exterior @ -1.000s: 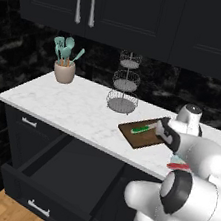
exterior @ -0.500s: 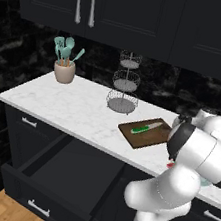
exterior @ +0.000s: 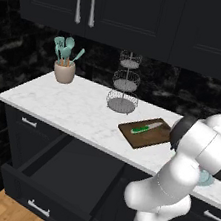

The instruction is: Pick up the knife from the drawer and place it on the cutting board. Then place the meat from the plate to the cutting board.

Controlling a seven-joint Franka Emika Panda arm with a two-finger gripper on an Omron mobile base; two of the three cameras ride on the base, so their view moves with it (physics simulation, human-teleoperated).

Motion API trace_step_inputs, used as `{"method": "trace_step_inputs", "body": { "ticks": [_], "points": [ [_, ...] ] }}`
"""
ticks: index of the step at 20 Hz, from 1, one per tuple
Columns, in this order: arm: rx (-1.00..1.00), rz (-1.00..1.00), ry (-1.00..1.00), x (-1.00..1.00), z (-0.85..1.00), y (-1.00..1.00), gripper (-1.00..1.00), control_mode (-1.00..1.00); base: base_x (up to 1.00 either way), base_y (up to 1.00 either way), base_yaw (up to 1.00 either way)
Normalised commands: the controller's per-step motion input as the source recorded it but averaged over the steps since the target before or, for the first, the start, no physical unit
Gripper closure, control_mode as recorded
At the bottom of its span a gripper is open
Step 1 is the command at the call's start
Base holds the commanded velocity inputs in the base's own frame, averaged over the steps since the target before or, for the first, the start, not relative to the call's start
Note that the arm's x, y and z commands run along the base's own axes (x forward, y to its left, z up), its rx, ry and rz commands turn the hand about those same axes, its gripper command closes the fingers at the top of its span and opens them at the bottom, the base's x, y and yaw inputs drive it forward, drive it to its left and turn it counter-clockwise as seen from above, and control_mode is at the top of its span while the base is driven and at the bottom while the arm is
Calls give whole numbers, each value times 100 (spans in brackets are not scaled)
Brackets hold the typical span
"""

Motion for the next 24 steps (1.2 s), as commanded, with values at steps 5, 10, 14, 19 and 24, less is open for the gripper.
{"method": "trace_step_inputs", "body": {
  "ticks": [5, 10, 14, 19, 24],
  "points": [
    [0, 0, -5, 0, -30, -18, -100, -100, 0, 0, 0],
    [0, 0, -4, 2, -25, -23, -100, -100, 0, 0, 0],
    [0, 0, -12, -17, -40, 0, -100, -100, 0, 0, 0],
    [0, 0, -13, -27, -31, 4, 100, -100, 0, 0, 0],
    [0, -1, -12, -12, -9, 8, 100, -100, 0, 0, 0]
  ]
}}
